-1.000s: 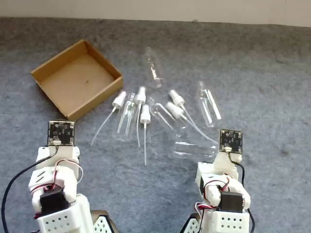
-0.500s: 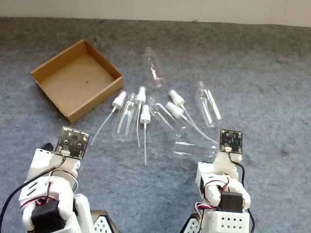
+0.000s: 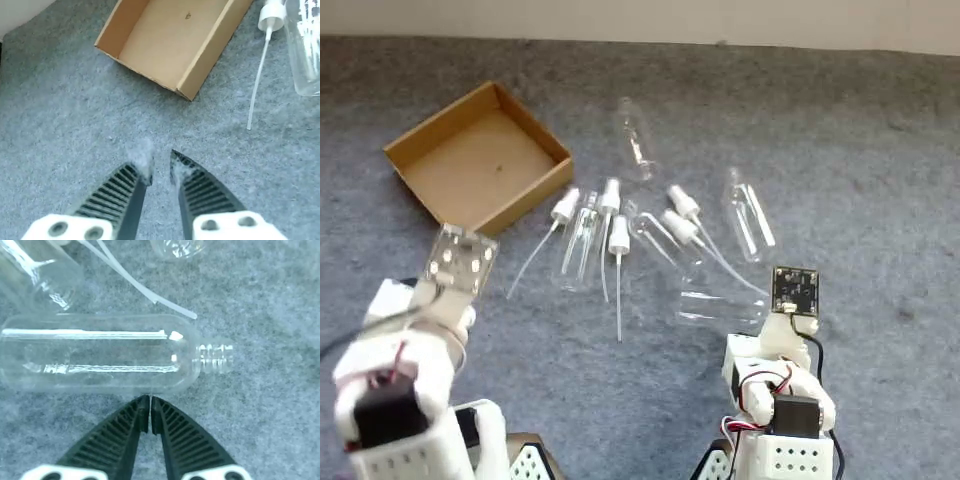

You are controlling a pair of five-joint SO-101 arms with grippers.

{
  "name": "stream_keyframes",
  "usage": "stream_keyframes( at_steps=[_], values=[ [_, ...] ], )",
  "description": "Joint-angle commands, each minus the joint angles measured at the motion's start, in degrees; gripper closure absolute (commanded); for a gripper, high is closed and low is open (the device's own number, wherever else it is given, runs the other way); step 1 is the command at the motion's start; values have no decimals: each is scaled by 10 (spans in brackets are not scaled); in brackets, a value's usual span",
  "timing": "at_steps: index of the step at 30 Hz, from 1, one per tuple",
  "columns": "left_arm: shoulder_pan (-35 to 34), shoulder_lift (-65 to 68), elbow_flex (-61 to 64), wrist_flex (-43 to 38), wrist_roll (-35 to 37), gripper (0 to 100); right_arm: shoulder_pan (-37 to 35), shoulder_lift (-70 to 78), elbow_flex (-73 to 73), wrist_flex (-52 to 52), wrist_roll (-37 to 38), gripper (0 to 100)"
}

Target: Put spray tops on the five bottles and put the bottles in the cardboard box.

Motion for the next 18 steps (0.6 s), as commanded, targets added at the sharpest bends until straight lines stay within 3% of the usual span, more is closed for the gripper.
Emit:
stream_keyframes(
  at_steps=[1, 11, 18],
  values=[
    [73, 168, -115, 11, 13, 989, 7, -7, 65, 1, -4, 987],
    [238, 480, -311, 62, 169, 989, 7, -7, 65, 1, -4, 987],
    [273, 699, -483, 94, 235, 987, 7, -7, 65, 1, -4, 987]
  ],
)
